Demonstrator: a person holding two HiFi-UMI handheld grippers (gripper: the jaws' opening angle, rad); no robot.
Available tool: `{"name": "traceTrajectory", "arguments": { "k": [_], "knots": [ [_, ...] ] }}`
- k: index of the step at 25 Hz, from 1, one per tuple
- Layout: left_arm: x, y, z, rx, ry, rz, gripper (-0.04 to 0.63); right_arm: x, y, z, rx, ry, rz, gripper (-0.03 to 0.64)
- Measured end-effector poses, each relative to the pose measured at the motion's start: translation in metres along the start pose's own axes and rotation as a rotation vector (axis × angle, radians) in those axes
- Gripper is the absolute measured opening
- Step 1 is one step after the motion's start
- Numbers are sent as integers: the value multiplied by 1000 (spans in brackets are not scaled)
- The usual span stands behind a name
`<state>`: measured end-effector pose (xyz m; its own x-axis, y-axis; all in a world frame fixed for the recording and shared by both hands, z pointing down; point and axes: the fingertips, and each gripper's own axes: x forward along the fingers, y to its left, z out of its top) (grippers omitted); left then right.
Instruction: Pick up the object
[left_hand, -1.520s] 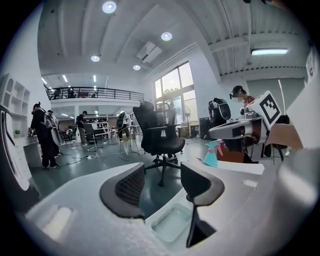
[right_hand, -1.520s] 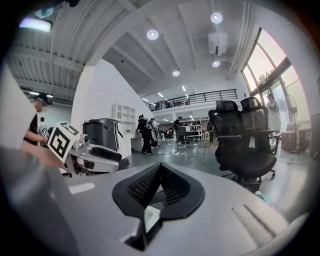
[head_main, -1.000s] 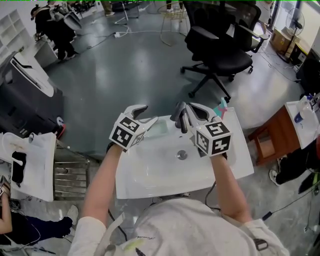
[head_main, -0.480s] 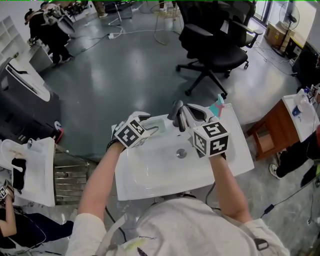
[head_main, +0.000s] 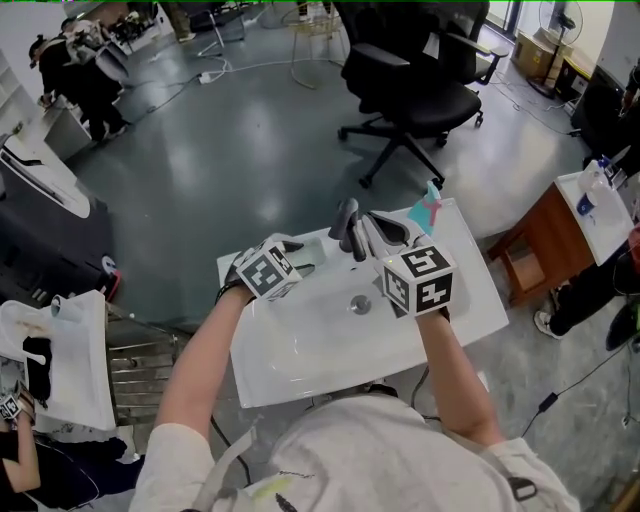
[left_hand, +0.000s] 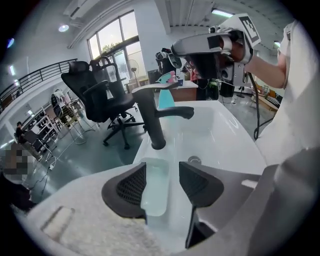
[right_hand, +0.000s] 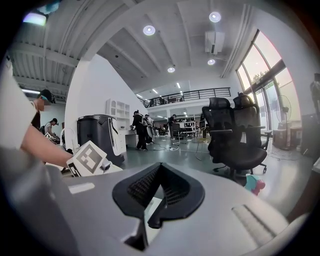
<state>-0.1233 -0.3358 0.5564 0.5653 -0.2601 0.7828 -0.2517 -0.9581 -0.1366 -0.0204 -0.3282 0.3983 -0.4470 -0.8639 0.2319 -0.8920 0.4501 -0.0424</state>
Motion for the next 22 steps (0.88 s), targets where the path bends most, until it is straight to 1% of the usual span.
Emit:
{"name": "traceTrajectory", "arguments": {
  "k": [6, 11, 22],
  "knots": [
    [19, -7, -13, 39, 39, -66, 216, -1, 2, -6, 7, 11, -24, 3],
    [26, -8, -23, 67, 77, -81, 215, -1, 5, -12, 12, 21, -48, 3],
    [45, -6, -41, 103, 111, -117, 188, -1, 7, -23, 26, 37, -103, 3]
  ]
}}
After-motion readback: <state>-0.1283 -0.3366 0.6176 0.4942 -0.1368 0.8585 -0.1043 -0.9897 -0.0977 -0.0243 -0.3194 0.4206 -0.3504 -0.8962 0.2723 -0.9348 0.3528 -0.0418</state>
